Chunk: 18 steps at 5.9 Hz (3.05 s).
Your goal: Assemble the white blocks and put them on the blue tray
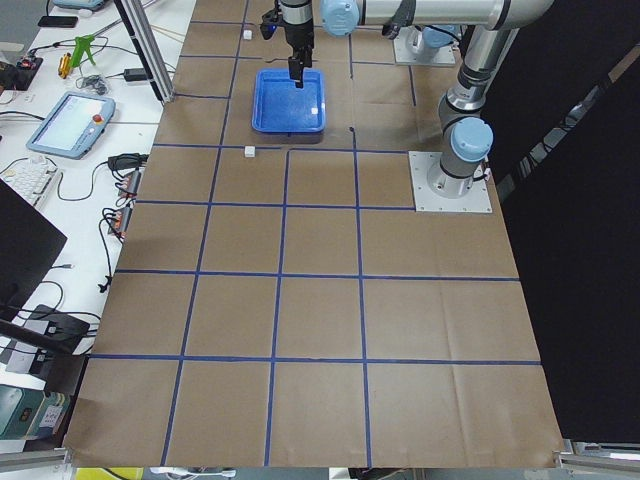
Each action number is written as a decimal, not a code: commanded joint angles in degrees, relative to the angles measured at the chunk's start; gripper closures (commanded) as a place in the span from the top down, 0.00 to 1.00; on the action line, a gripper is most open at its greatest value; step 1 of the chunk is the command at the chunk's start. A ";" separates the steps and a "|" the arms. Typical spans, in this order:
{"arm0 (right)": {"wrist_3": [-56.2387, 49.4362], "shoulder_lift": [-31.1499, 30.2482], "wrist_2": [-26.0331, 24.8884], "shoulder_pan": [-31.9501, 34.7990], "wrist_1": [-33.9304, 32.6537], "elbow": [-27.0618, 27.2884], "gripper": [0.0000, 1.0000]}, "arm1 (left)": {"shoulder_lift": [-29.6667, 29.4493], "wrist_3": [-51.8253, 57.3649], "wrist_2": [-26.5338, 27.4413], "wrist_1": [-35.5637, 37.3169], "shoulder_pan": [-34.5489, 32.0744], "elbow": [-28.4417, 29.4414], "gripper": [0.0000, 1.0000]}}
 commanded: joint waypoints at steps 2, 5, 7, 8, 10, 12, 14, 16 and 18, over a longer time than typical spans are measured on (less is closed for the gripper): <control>-2.82 0.11 0.00 0.00 -0.01 0.00 1.00 | -1.03 0.98 0.47 0.33 -0.03 -0.12 0.99; -33.15 2.47 -0.17 -0.35 -2.55 -0.35 1.00 | 0.62 4.50 -0.32 0.68 -0.99 0.06 0.99; -56.86 5.89 -0.87 -1.14 -11.92 0.00 1.00 | -0.68 9.99 0.38 4.08 -4.50 -0.29 0.97; -64.99 7.39 -0.27 -2.71 -11.96 -0.35 1.00 | -1.82 16.56 0.55 9.77 -6.34 -1.86 0.98; -82.04 11.08 4.01 -10.51 -11.35 -2.88 0.99 | -7.33 37.14 2.84 16.20 -7.06 -2.14 0.99; -98.21 18.70 5.10 -12.91 -11.00 -12.68 1.00 | -10.70 42.20 2.49 18.87 -6.89 -2.49 0.99; -109.85 28.27 5.10 -16.07 -9.77 -25.69 1.00 | -14.55 45.54 2.23 25.44 -6.54 -2.84 0.99; -112.70 32.27 7.28 -16.79 -9.68 -27.60 1.00 | -20.60 59.75 -5.06 26.69 -1.99 -0.84 0.98; -117.09 37.08 12.82 -17.57 -9.77 -27.42 1.00 | -25.71 75.51 -4.98 26.79 -0.47 2.58 0.98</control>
